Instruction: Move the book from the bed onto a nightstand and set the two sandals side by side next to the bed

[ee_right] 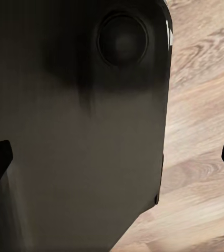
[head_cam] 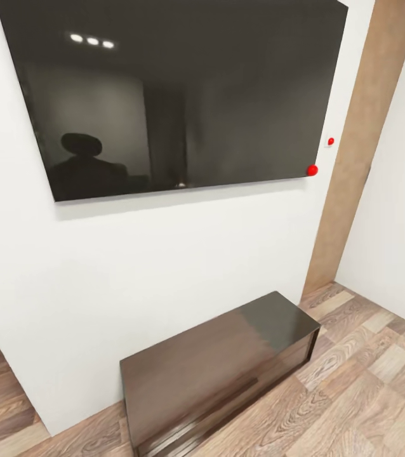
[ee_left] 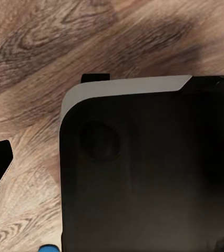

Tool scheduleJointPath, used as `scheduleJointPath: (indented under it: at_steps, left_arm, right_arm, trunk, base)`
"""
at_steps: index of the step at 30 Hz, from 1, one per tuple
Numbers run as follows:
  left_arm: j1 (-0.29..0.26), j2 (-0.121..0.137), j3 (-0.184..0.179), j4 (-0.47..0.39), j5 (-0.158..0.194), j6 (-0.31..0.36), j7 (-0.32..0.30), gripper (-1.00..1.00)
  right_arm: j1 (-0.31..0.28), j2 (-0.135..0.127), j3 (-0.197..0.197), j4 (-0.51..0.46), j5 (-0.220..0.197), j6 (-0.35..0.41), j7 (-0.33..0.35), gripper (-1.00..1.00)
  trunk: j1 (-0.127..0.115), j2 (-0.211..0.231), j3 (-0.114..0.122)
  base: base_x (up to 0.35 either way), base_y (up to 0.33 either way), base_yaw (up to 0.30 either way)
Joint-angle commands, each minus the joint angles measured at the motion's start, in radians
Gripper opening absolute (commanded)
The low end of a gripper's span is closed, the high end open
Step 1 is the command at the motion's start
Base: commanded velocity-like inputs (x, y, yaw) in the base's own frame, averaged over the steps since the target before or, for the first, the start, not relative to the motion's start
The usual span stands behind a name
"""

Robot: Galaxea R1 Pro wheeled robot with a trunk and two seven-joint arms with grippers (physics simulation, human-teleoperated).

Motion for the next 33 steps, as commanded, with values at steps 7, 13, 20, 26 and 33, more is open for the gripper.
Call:
scheduleJointPath:
  at_steps: [7, 13, 20, 26, 33]
  left_arm:
    - [0.000, 0.000, 0.000, -0.001, 0.000, -0.004, 0.000, 1.00]
    - [0.000, 0.000, 0.000, -0.001, 0.001, -0.004, 0.000, 1.00]
    - [0.000, 0.000, -0.001, -0.001, 0.001, -0.004, 0.000, 1.00]
    - [0.000, 0.000, -0.001, -0.001, 0.001, -0.004, 0.000, 1.00]
    - [0.000, 0.000, -0.001, -0.001, 0.001, -0.004, 0.000, 1.00]
  right_arm:
    - [0.000, 0.000, 0.000, 0.000, 0.000, 0.000, 0.000, 1.00]
    - [0.000, 0.000, 0.000, 0.000, 0.000, 0.000, 0.000, 1.00]
    - [0.000, 0.000, 0.000, 0.000, 0.000, 0.000, 0.000, 1.00]
    - [0.000, 0.000, 0.000, 0.000, 0.000, 0.000, 0.000, 1.00]
    - [0.000, 0.000, 0.000, 0.000, 0.000, 0.000, 0.000, 1.00]
  trunk:
    - [0.000, 0.000, -0.001]
    - [0.000, 0.000, -0.001]
    - [0.000, 0.000, -0.001]
    - [0.000, 0.000, -0.001]
    - [0.000, 0.000, -0.001]
  base:
    - [0.062, 0.000, -0.153]
    - [0.011, 0.000, -0.030]
    - [0.117, 0.000, -0.005]
    - [0.203, 0.000, 0.000]
    - [0.050, 0.000, 0.000]
